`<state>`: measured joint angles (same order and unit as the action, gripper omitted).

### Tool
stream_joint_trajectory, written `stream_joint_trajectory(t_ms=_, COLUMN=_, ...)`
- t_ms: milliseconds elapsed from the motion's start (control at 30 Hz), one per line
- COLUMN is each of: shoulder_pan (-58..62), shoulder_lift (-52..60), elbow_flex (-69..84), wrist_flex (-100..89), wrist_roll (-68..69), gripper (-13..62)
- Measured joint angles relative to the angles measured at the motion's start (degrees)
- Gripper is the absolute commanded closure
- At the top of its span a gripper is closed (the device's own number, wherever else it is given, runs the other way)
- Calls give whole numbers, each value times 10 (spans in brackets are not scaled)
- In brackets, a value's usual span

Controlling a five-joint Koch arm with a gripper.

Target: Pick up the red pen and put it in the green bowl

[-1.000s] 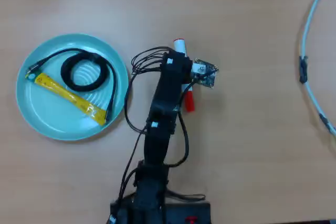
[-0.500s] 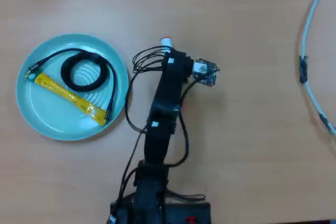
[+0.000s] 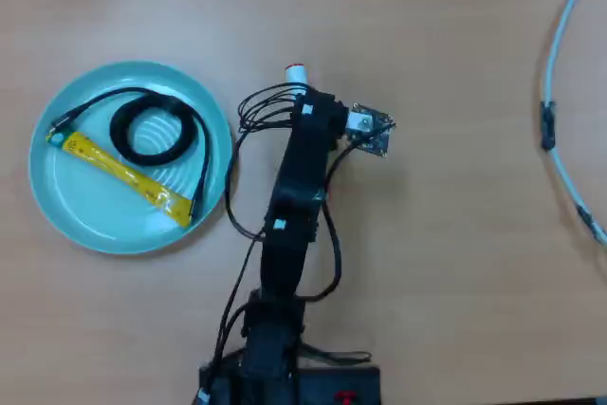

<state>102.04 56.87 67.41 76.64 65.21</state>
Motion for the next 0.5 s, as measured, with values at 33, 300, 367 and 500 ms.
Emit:
stream_joint_trajectory(t_ms=33, shoulder_pan=-2, shoulder_lift=0, elbow_flex=0, wrist_flex=0, wrist_roll=0, gripper=555)
stream_joint_trajectory(t_ms=300, shoulder_pan=-26, shoulder_lift=19, elbow_flex=4, wrist_flex=3, wrist_roll=-27, gripper=555)
stream_joint_trajectory(t_ms=367, shoulder_pan=-32, shoulder_lift=38, elbow_flex=4, wrist_flex=4, wrist_roll=-63, gripper=555)
stream_joint_trajectory(t_ms=500, shoulder_pan=-36, shoulder_lift=95, elbow_flex=4, wrist_flex=4, wrist_roll=-101, gripper=555)
